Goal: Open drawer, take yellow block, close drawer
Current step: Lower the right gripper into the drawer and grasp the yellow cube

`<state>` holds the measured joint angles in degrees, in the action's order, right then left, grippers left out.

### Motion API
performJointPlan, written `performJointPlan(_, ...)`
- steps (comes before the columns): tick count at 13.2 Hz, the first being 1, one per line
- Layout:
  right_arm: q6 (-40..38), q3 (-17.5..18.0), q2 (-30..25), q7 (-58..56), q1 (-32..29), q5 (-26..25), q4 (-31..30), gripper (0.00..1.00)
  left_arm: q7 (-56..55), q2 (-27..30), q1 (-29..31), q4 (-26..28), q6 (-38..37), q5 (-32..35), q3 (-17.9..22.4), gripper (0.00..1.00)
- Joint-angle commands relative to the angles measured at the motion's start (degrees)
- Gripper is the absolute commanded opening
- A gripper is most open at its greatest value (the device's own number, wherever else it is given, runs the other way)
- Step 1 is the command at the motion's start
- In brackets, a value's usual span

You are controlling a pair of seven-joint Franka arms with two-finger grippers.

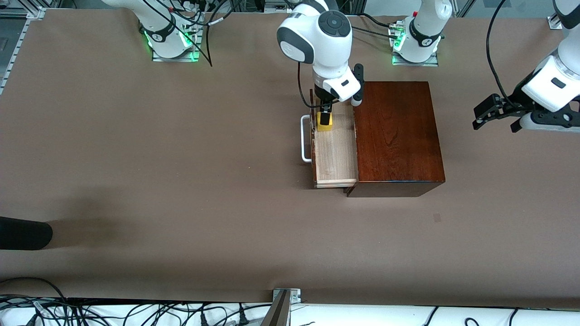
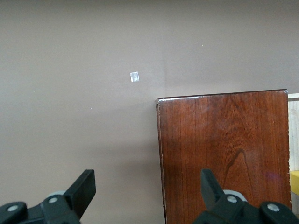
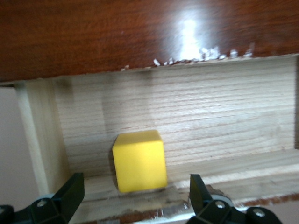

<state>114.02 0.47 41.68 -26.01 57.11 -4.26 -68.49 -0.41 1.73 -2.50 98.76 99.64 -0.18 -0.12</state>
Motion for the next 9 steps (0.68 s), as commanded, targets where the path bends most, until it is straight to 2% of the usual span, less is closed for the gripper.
performJointPlan(1, -0.2, -0.6, 1.6, -1.1, 0.8, -0.9, 0.6, 1.0, 0.7, -1.5, 0.2, -3.0, -1.0, 1.0, -0.8, 1.0)
performJointPlan(7, 5.3, -0.6, 4.6, -0.6, 0.9, -1.6, -0.4, 1.0, 0.6, -1.4, -0.4, -3.2, -1.0, 2.7, -2.0, 1.0)
performJointPlan(8, 5.4, -0.6, 4.6, -0.8, 0.9, -1.7, -0.4, 0.92, 0.6, -1.4, -0.5, -3.2, -1.0, 2.7, -2.1, 1.0)
performJointPlan(9, 5.2, -0.6, 4.6, -0.8, 1.0, -2.2, -0.4, 0.65, 0.6, -1.5, -0.4, -3.3, -0.9, 2.7, -2.3, 1.0)
